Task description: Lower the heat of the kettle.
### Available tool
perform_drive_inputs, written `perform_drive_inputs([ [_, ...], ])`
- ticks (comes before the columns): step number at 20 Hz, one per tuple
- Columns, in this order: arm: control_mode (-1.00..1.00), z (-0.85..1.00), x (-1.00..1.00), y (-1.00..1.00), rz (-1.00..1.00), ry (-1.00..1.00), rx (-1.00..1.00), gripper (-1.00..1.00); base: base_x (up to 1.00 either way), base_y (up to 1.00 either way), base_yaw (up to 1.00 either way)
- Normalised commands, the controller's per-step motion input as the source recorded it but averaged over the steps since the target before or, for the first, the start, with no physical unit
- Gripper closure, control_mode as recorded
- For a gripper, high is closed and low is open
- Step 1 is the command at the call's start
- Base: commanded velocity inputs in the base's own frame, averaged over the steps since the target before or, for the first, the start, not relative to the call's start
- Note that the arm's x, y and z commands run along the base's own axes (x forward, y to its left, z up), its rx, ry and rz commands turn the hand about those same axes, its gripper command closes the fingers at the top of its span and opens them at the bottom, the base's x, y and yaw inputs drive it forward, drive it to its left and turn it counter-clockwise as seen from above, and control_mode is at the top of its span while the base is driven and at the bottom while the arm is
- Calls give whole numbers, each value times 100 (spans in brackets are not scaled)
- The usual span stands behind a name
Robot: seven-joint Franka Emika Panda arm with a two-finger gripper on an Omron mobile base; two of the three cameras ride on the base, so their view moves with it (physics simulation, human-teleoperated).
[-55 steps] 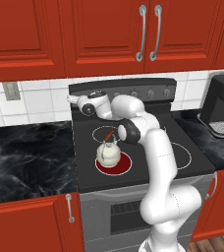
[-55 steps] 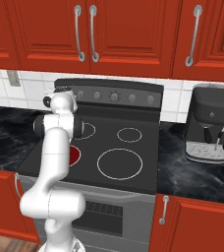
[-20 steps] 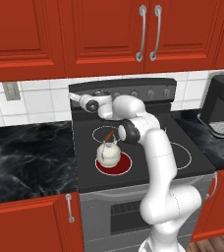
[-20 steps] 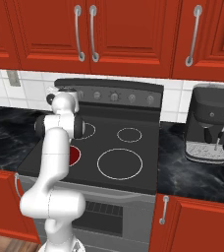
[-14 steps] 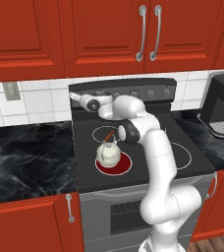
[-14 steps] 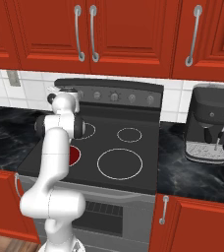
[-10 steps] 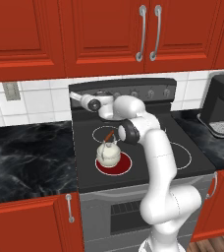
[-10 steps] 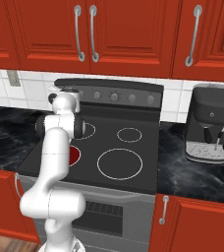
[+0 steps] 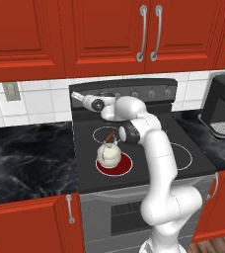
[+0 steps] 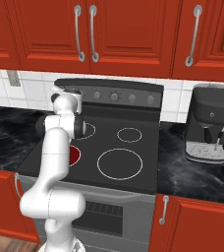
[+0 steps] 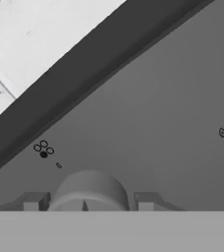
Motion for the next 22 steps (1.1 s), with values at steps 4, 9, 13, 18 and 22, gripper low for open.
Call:
perform_drive_inputs([
  [4, -100, 0, -11, 0, 0, 0, 11, 100, 0, 0, 0],
  [9, -100, 0, -12, 0, 0, 0, 10, 100, 0, 0, 0],
  [13, -100, 0, -10, 0, 0, 0, 9, 100, 0, 0, 0],
  [18, -100, 0, -7, 0, 0, 0, 8, 100, 0, 0, 0],
  [22, -100, 0, -8, 0, 0, 0, 9, 100, 0, 0, 0],
])
